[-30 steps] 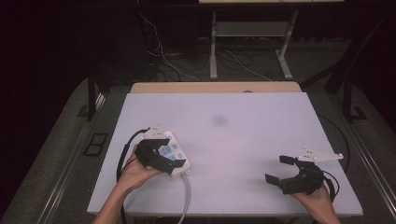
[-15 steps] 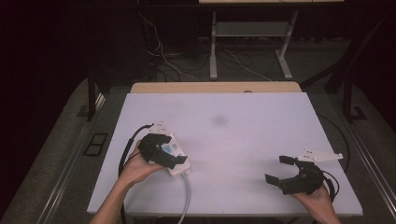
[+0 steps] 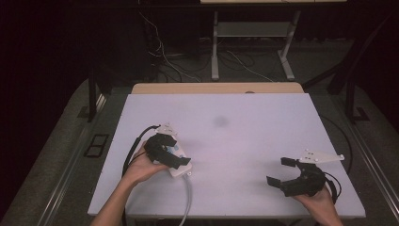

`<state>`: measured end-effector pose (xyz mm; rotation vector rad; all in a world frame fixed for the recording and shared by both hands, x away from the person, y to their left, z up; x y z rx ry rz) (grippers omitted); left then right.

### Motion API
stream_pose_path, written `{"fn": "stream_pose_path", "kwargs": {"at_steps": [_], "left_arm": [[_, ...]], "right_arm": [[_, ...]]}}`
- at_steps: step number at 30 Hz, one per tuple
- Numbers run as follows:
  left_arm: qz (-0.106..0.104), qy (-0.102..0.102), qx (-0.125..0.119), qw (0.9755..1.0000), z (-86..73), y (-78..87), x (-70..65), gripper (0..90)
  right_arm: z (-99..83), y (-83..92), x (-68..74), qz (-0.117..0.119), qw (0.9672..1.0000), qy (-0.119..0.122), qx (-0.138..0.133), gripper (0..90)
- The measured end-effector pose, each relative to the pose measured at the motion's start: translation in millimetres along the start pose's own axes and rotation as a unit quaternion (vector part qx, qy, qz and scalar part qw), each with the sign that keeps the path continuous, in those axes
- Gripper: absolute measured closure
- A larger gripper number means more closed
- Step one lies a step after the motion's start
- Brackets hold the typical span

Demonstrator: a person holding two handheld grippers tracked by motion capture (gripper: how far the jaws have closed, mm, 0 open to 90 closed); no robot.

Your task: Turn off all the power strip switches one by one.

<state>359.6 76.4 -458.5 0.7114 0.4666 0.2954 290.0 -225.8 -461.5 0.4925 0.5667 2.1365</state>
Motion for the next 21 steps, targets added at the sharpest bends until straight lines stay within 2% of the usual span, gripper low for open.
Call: {"fn": "stream_pose_path", "kwargs": {"at_steps": [9,10,11,12,14,15,21], "left_arm": [[-0.001,0.003,0.025,0.9997,-5.3,-2.8,6.4,19.1],[0.000,0.004,0.027,0.9996,-6.0,-2.8,7.2,22.1],[0.003,0.004,0.029,0.9996,-6.7,-3.0,8.3,32.1],[0.003,0.004,0.032,0.9995,-7.4,-2.9,9.3,32.1],[0.000,0.001,0.039,0.9992,-8.6,-3.4,10.2,45.4],[0.000,0.000,0.042,0.9991,-8.8,-3.5,10.6,45.4],[0.001,-0.007,0.060,0.9982,-6.5,-2.7,13.8,71.3]], "right_arm": [[-1.2,-0.9,1.1,0.002,1.0000,0.003,0.004,0.5],[-1.4,-1.0,1.4,0.002,1.0000,0.003,0.005,0.5],[-1.7,-1.4,2.0,0.003,1.0000,0.004,0.006,0.5],[-1.7,-1.4,2.0,0.003,1.0000,0.004,0.006,0.5],[-2.3,-1.7,2.4,0.004,0.9999,0.005,0.008,0.5],[-2.3,-1.7,2.4,0.004,0.9999,0.005,0.008,0.5],[-2.6,-2.0,2.6,0.005,0.9999,0.008,0.008,0.5]]}}
Point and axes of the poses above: each handheld gripper's, and its own axes: y roughly backward along the jaws, z roughly out of its top, x roughly to its left, the point moved 10 cm from there along -y, roughly forward along the jaws, and after that the axes turned 13 degrees about -z, right-handed, at the moved point
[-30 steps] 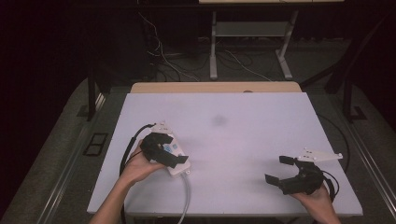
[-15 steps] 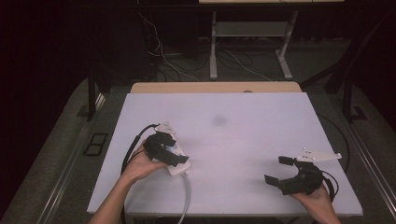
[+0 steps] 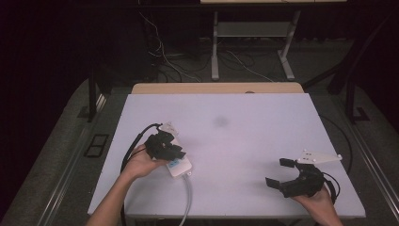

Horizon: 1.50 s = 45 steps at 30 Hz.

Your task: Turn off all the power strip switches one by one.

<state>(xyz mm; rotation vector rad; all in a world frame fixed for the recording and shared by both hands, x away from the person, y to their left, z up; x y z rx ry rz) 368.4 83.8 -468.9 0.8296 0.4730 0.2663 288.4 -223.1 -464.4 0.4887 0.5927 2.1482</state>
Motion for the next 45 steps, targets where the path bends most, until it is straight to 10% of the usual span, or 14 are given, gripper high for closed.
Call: {"fn": "stream_pose_path", "kwargs": {"at_steps": [4,45], "left_arm": [[-0.003,-0.002,0.012,0.9999,0.8,-0.9,1.7,89.1],[-0.021,0.007,0.046,0.9987,-5.3,-15.2,8.8,89.5]], "right_arm": [[0.0,0.0,0.4,0.001,1.0000,0.001,0.000,0.5],[-0.1,-0.7,1.4,0.000,1.0000,0.006,0.000,0.5]]}}
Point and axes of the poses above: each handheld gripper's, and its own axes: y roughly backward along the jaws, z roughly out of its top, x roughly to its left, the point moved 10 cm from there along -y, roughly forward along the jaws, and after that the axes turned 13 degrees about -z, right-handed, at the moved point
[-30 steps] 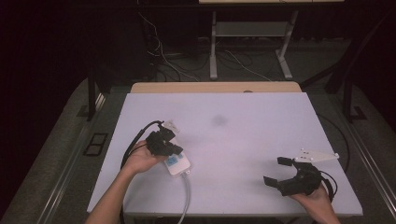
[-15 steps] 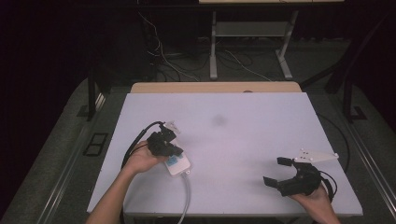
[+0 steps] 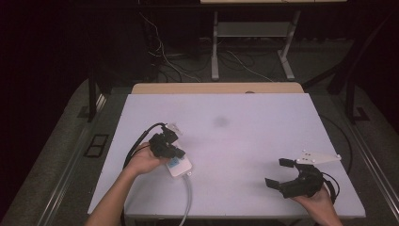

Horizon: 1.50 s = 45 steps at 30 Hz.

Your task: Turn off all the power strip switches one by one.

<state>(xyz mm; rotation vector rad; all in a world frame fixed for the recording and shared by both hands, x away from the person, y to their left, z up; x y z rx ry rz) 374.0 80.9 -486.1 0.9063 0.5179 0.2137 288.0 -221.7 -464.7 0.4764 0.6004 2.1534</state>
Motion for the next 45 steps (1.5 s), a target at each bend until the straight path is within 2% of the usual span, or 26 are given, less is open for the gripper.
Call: {"fn": "stream_pose_path", "kwargs": {"at_steps": [8,11,18,21,23,24,27,30,39,45], "left_arm": [[-0.016,0.021,-0.014,0.9996,-0.9,-1.6,1.1,89.8],[-0.010,0.014,-0.010,0.9998,-0.7,-1.6,0.7,89.8],[-0.009,0.013,-0.010,0.9998,-0.4,-1.4,0.5,89.7],[0.003,-0.006,-0.006,1.0000,-0.1,-1.5,-1.3,89.7],[0.001,-0.012,-0.022,0.9997,3.6,3.3,-2.0,89.7],[0.005,-0.014,-0.018,0.9997,2.3,4.6,-1.2,89.7],[-0.002,-0.011,-0.019,0.9998,0.5,5.5,-1.0,89.7],[-0.011,-0.009,-0.035,0.9993,4.4,10.3,-2.7,89.6],[0.001,-0.026,-0.028,0.9993,14.4,23.7,-2.3,89.6],[0.011,-0.025,-0.026,0.9993,17.5,32.0,1.6,89.6]], "right_arm": [[1.8,2.8,-1.1,-0.002,1.0000,0.000,-0.005,0.5],[2.4,3.4,-1.6,-0.002,1.0000,0.001,-0.008,0.5],[1.8,2.8,-2.0,-0.002,1.0000,0.000,-0.005,0.5],[1.7,2.4,-2.1,-0.002,1.0000,0.000,-0.005,0.5],[1.6,2.5,-2.5,-0.003,1.0000,-0.001,-0.005,0.5],[1.5,2.5,-2.9,-0.003,1.0000,-0.002,-0.006,0.5],[0.6,1.6,-4.1,-0.003,1.0000,-0.003,-0.004,0.5],[0.6,1.5,-4.6,-0.004,1.0000,-0.005,-0.004,0.5],[-0.1,1.4,-5.0,-0.005,1.0000,-0.005,-0.002,0.5],[0.1,1.5,-5.4,-0.005,1.0000,-0.005,-0.004,0.5]]}}
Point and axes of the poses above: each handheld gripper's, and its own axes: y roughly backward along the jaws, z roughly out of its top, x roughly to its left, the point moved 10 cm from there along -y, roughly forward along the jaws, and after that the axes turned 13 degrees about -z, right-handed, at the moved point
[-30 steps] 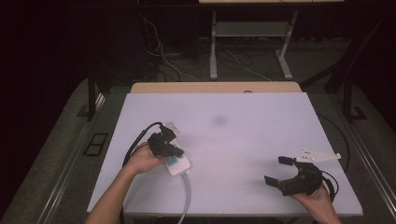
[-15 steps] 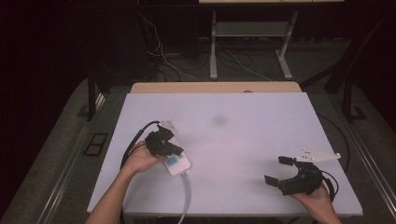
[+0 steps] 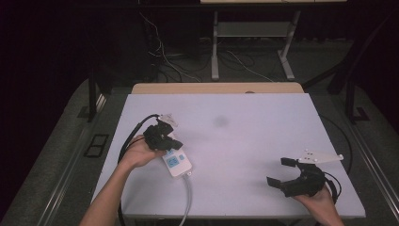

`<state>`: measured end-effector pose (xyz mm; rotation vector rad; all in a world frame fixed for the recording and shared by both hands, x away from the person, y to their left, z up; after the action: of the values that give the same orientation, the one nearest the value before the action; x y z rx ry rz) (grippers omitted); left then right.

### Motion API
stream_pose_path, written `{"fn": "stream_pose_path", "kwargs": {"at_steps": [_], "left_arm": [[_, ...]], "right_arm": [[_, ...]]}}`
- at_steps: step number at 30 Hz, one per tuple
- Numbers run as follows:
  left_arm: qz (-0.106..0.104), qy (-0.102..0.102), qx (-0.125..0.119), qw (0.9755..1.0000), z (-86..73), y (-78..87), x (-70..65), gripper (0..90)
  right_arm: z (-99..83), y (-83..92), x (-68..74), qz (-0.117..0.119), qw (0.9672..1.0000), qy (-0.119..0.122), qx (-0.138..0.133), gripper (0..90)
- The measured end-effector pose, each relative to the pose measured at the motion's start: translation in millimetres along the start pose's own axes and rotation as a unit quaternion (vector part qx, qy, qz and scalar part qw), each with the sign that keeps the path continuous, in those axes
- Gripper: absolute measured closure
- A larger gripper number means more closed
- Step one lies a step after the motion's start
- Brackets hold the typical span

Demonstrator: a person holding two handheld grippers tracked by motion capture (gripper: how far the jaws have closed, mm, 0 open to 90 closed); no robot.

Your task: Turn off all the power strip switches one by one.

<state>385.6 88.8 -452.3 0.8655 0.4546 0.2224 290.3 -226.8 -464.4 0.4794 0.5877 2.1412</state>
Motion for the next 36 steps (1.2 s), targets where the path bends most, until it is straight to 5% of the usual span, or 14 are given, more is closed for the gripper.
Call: {"fn": "stream_pose_path", "kwargs": {"at_steps": [36], "left_arm": [[0.017,0.020,0.009,0.9996,-8.7,-7.1,30.6,89.5]], "right_arm": [[-1.5,-1.3,0.2,0.000,1.0000,0.004,0.006,0.5]]}}
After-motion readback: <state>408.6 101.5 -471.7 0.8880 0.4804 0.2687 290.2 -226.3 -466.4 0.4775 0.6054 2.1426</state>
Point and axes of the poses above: each handheld gripper's, and its own axes: y roughly backward along the jaws, z roughly out of its top, x roughly to its left, the point moved 10 cm from there along -y, roughly forward along the jaws, and after that the axes turned 13 degrees about -z, right-handed, at the moved point
